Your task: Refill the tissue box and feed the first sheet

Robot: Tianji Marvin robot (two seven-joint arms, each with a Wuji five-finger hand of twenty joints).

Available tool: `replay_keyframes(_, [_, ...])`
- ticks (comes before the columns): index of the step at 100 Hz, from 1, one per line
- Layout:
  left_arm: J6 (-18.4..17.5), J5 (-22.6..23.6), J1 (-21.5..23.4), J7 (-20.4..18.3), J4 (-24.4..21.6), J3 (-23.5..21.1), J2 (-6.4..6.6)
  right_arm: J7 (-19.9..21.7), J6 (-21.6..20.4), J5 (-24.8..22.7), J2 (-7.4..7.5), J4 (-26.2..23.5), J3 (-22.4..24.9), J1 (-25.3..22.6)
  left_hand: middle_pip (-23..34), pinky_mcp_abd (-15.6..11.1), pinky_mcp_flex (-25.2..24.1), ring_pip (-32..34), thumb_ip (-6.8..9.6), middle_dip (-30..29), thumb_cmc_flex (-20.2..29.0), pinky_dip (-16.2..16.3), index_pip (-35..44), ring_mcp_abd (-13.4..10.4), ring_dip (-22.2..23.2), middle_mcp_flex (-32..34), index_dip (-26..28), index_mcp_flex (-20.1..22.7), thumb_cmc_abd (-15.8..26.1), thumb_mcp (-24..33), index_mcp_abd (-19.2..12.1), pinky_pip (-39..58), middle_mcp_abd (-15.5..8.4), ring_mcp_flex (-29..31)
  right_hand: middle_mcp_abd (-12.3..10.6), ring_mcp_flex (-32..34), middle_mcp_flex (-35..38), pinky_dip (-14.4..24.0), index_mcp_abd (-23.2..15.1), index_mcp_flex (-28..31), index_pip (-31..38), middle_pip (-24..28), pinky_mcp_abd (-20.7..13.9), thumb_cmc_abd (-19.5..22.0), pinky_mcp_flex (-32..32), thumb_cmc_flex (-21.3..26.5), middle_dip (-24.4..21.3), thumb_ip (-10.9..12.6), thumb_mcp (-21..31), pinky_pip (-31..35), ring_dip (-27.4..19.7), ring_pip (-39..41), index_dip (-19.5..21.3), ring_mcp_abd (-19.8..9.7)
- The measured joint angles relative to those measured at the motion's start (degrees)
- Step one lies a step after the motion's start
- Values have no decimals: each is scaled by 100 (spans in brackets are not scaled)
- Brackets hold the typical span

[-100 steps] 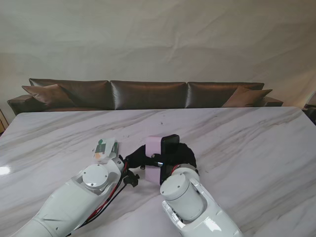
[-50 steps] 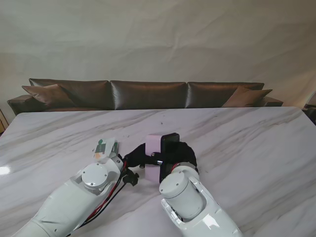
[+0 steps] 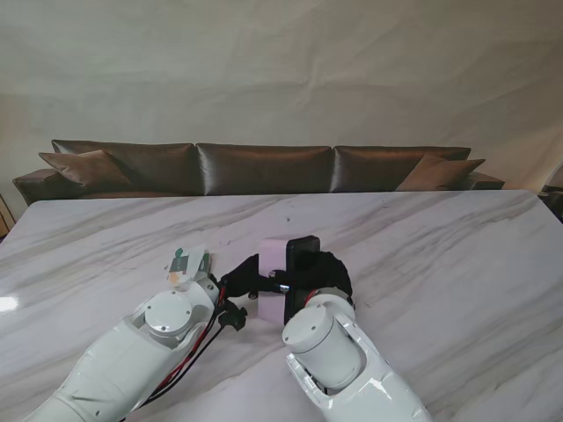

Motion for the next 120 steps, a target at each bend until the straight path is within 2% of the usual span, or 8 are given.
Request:
replay_keyframes(30, [73,79,56,17,-75,-79,4,79,83,-176,-4,25,-17,36,0,22,-63,-15,0,0,0,0,-4,29,-6,-3,0,-1,0,-3,42,-2,17,-51,-34,77,97,1,-69,140,-58,-4,-112,-7,55,-45,-20,-47,-181,102,13,0,1,-83])
replay_keyframes(56, [117,95,86,62,-98,-110,7,146,92,-251,-1,100,-20,92,0,25,-68,-16,0,0,9,-1,-5,31,-6,-4,1,-9,0,-4,50,-3,20,-53,-113,142,287,1,-219,348,-260,-212,-216,-10,69,-47,-41,-47,-462,327,48,0,38,-179])
replay_keyframes(64, [125,104,92,71,-102,-115,8,179,96,-414,13,129,-50,110,0,38,-75,-59,0,0,34,-1,-5,43,-6,-5,1,-17,0,-4,51,-4,22,-56,-156,164,317,1,-262,399,-299,-237,-266,-10,71,-116,-49,-47,-464,421,56,0,38,-224])
replay_keyframes(67, [129,110,95,73,-108,-119,9,186,96,-443,18,134,-54,113,0,44,-79,-66,0,0,42,-1,-5,52,-5,-5,1,-20,0,-4,51,-10,24,-63,-170,171,439,1,-273,442,-365,-451,-278,-10,74,-130,-55,-47,-464,468,64,0,38,-235])
replay_keyframes(120, [182,161,144,101,-174,-157,15,218,131,-526,43,128,-61,109,0,66,-140,-66,0,0,68,-4,-5,76,-5,-11,1,-33,0,-4,107,-65,45,-131,-184,224,583,3,-296,588,-442,-572,-323,-10,119,-187,-55,-47,-516,634,216,0,38,-244])
